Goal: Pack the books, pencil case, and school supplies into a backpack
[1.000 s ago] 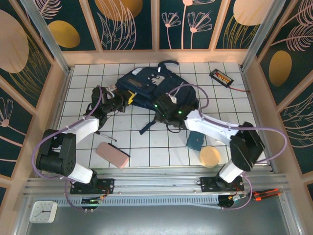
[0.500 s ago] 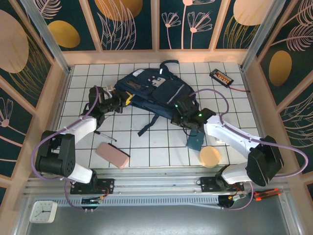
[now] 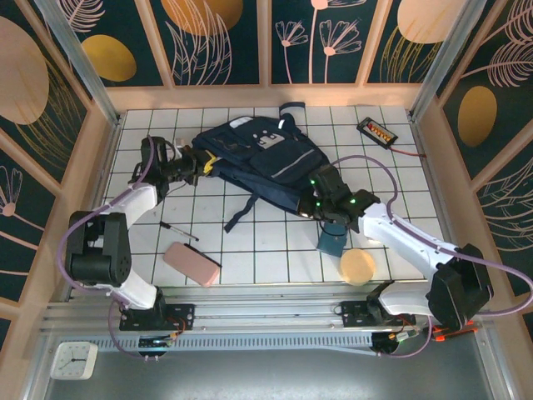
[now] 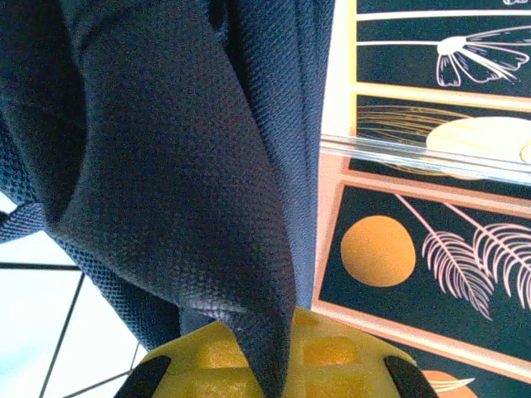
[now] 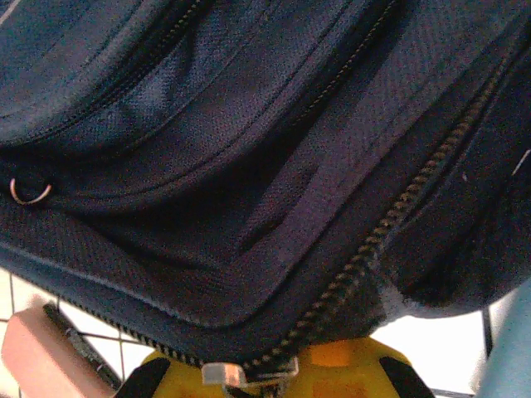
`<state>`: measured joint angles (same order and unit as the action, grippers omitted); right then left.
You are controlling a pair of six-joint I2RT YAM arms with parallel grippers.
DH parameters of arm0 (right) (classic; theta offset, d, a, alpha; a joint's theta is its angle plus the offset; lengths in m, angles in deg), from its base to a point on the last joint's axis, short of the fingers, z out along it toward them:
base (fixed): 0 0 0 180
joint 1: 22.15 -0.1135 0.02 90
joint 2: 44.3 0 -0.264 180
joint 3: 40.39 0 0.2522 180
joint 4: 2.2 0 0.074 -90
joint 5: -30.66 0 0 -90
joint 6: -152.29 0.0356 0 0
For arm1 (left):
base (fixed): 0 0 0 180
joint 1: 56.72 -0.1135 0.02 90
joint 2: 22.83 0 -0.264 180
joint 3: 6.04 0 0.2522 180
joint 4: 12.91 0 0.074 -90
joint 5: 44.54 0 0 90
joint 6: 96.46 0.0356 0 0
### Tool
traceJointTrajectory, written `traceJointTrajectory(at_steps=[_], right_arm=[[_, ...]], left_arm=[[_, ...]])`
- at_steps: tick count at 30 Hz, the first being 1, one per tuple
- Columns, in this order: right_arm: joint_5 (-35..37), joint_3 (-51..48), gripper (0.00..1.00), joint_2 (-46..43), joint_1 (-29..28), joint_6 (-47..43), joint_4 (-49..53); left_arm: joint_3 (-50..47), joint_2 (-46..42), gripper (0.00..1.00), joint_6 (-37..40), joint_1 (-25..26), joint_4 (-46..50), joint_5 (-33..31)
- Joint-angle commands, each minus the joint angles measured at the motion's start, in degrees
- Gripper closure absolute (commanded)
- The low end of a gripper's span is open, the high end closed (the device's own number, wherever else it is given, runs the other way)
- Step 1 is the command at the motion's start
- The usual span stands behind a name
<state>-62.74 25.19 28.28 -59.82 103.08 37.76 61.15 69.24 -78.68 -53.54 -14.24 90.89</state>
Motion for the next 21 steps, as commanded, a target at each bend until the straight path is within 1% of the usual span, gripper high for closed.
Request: traceJointTrajectory(at_steps=[1,2,4,6,8,9,10,11,14,15,17,19,21], right_arm=[[1.74,-0.31,1.0,0.9,-1.25,-0.63,3.24],[1.65,1.14,1.0,2.38,-2.71,-0.76,2.33],[1.26,4.72,1.0,6.36,-5.3,-0.83,0.68],[-0.06,8.59,1.0,10.9,-7.45,-1.03,-1.45],[-1.59,12.25,1.0,15.71,-8.83,-1.17,-3.62],[-2.43,13.65,1.0,17.44,-9.23,-1.34,-4.57],[-3.42,15.1,1.0,19.55,-9.59,-1.46,-5.54],[-4.2,16.42,1.0,21.33,-9.92,-1.64,-6.4],[-6.42,20.08,1.0,25.51,-10.96,-2.5,-7.64],[-6.97,21.08,1.0,26.54,-11.34,-2.89,-7.84],[-8.05,23.02,1.0,28.52,-12.06,-3.44,-7.57],[-8.86,24.47,1.0,29.76,-12.66,-3.87,-7.22],[-9.24,25.31,1.0,30.53,-13.11,-4.23,-6.96]], left_arm=[[7.25,3.93,1.0,4.55,-5.37,-1.81,-4.63],[8.75,5.3,0.99,5.04,-5.33,-1.27,-3.14],[9.05,5.0,0.7,6.0,-5.33,-0.18,-2.56],[7.21,1.89,0.52,8.91,-5.25,3.15,-3.72],[2.76,-2.83,0.3,9.71,-5.2,4.88,-4.34],[-1.07,-5.05,0.28,9.01,-5.2,4.34,-4.01],[-4.48,-7.81,0.23,8.4,-5.2,4.11,-3.67],[-7.93,-10.56,0.2,7.96,-5.16,4.27,-3.44],[-16.5,-16.03,0.16,5.88,-3.29,3.8,-2.43],[-18.59,-16.83,0.16,4.62,-2.0,2.59,-2.32],[-22.35,-17.39,0.16,0.26,2.31,-2.55,-2.98],[-23.79,-16.54,0.16,-3.21,5.92,-6.79,-4.22],[-23.89,-14.76,0.16,-4.94,8.01,-9.23,-5.19]])
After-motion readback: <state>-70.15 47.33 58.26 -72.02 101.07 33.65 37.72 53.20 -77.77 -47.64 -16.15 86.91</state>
